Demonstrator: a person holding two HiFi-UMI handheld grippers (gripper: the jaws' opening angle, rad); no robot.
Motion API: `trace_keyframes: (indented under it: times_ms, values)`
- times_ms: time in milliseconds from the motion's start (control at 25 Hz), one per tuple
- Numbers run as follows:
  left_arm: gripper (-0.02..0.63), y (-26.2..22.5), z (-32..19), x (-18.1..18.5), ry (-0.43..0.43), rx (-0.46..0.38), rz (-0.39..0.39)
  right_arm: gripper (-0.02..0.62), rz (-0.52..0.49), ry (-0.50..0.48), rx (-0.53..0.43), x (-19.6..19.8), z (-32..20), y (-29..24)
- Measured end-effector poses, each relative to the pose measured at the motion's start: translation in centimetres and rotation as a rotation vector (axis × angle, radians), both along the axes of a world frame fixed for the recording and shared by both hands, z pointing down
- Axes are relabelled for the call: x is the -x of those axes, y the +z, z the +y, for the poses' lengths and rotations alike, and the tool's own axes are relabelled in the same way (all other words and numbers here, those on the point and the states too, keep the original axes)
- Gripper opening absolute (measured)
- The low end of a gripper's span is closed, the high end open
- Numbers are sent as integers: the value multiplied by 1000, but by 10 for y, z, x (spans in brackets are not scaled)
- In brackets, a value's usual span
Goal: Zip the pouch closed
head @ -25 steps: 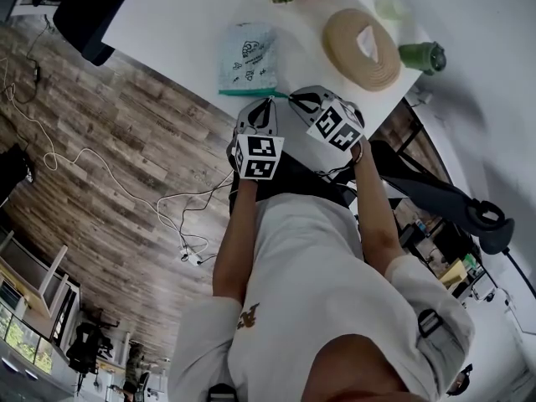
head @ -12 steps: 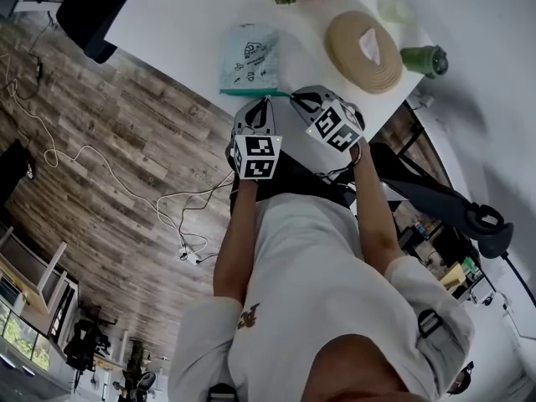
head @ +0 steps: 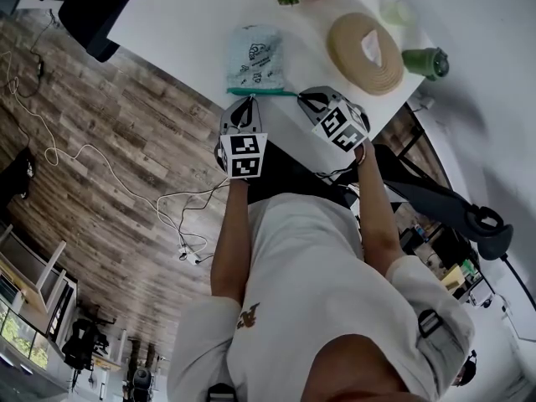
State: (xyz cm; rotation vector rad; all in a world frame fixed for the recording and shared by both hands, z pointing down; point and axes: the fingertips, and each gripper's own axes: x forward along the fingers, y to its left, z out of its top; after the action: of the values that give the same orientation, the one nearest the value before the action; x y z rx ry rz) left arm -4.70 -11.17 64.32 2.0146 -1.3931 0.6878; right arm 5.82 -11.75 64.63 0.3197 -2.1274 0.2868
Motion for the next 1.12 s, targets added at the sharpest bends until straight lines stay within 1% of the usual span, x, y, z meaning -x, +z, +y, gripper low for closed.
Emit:
trace_keyframes:
  times_ms: [760, 1120]
  values:
    - [-3, -2, 0, 31, -29, -3, -18, 17, 49, 51, -22, -10, -3, 0]
    - [-2, 5, 2, 38, -26, 6, -31, 18, 31, 79, -43, -10, -8, -1]
